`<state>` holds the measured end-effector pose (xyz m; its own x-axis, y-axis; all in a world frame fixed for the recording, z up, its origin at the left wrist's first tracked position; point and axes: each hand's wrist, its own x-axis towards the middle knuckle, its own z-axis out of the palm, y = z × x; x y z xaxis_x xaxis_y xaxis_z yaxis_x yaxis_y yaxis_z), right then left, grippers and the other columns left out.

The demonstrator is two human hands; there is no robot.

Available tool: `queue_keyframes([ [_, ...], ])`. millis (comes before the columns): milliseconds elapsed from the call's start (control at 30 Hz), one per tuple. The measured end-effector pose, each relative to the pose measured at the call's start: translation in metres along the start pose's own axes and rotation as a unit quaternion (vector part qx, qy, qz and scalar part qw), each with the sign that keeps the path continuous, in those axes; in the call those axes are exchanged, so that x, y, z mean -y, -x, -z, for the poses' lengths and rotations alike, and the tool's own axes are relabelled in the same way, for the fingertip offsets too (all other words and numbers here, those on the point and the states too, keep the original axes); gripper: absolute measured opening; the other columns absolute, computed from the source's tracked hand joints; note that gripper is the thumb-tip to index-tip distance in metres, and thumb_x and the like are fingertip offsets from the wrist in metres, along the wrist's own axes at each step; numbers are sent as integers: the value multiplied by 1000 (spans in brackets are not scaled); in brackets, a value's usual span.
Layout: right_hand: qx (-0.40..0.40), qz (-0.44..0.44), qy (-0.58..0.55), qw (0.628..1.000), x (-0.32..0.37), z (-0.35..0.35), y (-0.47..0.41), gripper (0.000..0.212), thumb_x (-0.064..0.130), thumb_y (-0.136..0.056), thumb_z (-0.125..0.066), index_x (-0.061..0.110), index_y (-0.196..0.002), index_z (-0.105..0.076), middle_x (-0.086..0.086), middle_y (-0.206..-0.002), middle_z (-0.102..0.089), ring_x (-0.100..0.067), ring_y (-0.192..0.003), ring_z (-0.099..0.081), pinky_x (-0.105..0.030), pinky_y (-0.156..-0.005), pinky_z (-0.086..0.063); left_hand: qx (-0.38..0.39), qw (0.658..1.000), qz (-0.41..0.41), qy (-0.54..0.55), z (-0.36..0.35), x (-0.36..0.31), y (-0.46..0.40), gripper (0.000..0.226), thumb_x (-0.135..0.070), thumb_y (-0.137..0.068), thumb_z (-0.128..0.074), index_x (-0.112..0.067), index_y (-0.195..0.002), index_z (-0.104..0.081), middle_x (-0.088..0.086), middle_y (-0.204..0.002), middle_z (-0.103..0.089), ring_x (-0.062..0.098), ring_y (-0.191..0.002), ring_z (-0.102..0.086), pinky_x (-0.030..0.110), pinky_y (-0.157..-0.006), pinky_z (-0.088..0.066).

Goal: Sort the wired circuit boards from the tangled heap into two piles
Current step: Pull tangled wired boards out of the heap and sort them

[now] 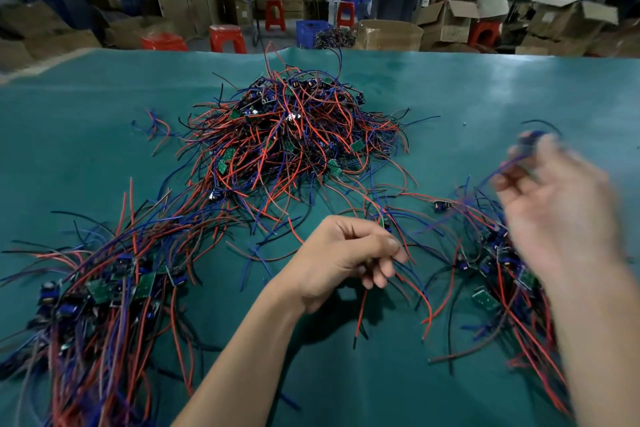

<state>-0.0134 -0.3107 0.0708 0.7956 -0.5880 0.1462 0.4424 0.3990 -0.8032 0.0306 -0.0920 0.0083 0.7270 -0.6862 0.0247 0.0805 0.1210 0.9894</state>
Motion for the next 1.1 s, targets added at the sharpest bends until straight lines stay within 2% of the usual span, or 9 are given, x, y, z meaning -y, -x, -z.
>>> queue_keyframes([
  [133,2,-24,241,970,46,23,-27,23,25,-106,-46,20,-90,-61,9,-61,-67,1,-47,-56,-13,-44,-44,-91,993,2,69,3,1,-1,20,-9,-95,-57,-6,-80,-70,6,-65,-63,13,-52,-56,17,-45,-40],
  [233,40,-40,529,847,63,38,-28,22,23,-99,-64,17,-80,-72,0,-61,-70,-2,-39,-56,-18,-37,-46,-179,980,5,93,4,0,-5,21,-5,-94,-55,-6,-79,-70,8,-66,-63,13,-53,-57,17,-46,-43],
  [333,50,-19,729,682,62,33,-15,15,41,-83,-79,30,-74,-74,8,-73,-75,-16,-76,-72,-38,-80,-58,-224,970,12,98,4,2,-6,20,1,-94,-50,-2,-86,-68,7,-67,-64,13,-54,-57,17,-49,-46],
  [400,45,21,773,632,55,17,-7,20,48,-78,-78,34,-69,-67,14,-82,-75,-13,-83,-66,-31,-86,-47,-238,966,14,102,3,3,-8,18,4,-94,-49,1,-92,-67,7,-68,-65,13,-55,-58,16,-51,-49],
  [500,136,62,741,655,18,-23,10,12,51,-79,-75,42,-74,-70,33,-70,-67,10,-73,-59,-15,-65,-40,-257,958,18,126,5,3,-10,18,8,-92,-49,4,-96,-66,10,-71,-65,13,-55,-60,17,-53,-52],
  [600,217,16,758,615,-41,-45,21,23,45,-85,-72,27,-100,-74,13,-94,-77,-16,-98,-71,-25,-82,-55,-252,955,24,154,5,4,-11,16,9,-91,-49,6,-97,-64,14,-74,-65,15,-58,-61,19,-57,-54],
  [700,178,22,785,593,-80,-46,24,28,39,-91,-67,16,-105,-66,-7,-109,-71,-35,-108,-65,-43,-89,-56,-249,955,28,159,5,5,-11,15,9,-91,-50,5,-97,-64,14,-76,-65,16,-59,-62,19,-57,-55],
  [900,88,46,655,749,-89,-25,16,16,11,-79,-74,24,-87,-79,19,-54,-63,-15,-73,-68,-22,-68,-48,-246,959,32,136,4,6,-12,15,9,-90,-53,2,-95,-65,15,-81,-65,14,-64,-64,17,-57,-54],
  [1100,135,63,650,745,-96,-20,26,7,27,-81,-79,22,-84,-77,13,-71,-72,-15,-81,-72,-31,-80,-55,-236,964,31,122,4,6,-10,17,8,-92,-51,-2,-91,-65,12,-86,-68,13,-70,-67,18,-60,-55],
])
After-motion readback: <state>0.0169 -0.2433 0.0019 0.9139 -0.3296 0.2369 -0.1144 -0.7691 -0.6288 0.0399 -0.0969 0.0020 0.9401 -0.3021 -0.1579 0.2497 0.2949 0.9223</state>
